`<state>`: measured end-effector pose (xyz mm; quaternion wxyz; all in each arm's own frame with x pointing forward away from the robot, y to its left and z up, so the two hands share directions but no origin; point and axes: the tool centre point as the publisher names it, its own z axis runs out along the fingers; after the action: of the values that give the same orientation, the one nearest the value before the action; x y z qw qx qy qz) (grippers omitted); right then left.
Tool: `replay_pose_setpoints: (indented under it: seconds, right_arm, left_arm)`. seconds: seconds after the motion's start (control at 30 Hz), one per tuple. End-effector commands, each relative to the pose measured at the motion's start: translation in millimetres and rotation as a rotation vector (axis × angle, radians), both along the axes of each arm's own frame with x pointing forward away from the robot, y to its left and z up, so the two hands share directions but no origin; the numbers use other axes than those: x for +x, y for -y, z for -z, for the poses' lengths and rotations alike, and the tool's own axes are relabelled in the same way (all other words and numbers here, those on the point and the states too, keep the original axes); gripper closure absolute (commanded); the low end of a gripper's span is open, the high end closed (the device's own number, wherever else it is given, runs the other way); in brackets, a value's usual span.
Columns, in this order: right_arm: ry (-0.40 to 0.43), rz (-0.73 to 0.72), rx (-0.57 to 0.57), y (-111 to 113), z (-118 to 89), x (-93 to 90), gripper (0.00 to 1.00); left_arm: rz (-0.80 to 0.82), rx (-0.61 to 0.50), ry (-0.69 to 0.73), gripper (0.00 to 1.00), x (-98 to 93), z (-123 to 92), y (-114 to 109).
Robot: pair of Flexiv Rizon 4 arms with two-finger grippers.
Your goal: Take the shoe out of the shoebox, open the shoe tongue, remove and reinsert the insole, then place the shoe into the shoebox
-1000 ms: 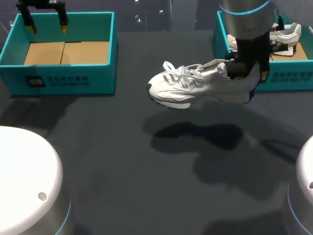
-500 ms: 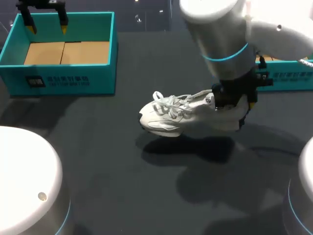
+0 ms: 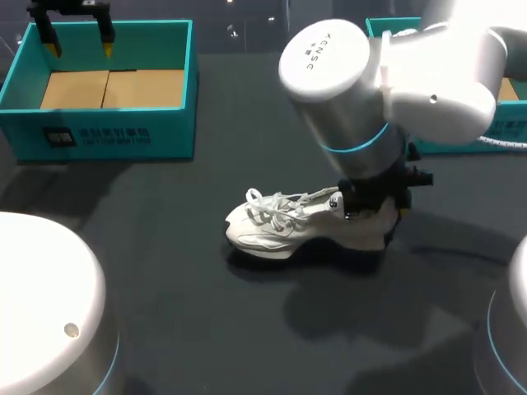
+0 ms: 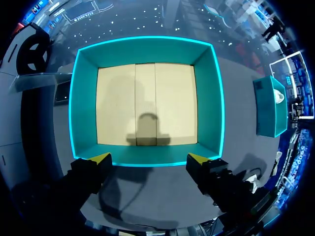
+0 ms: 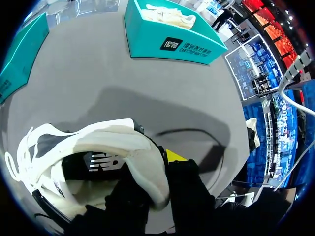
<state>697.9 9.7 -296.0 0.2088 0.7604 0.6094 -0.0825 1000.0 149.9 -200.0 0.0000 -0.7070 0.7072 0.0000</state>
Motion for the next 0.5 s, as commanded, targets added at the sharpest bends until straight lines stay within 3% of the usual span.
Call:
replay_pose_setpoints:
  seconds: [0.03,0.2,0.5]
  right_arm:
    - [-0.012,0.010,0.001,-8,25,0.9,1.00]
    - [-0.026,0.019,-0.003,-12,42,-0.3,1.00]
    - [-0.045,-0.006,-0.001,-20,49,-3.0,1.00]
  left_arm:
    - [0.000,0.000,0.000,0.00,0.0,0,0]
    - [0.000,0.000,0.000,0.00,0.0,0,0]
    - [0.000,0.000,0.000,0.00,0.0,0,0]
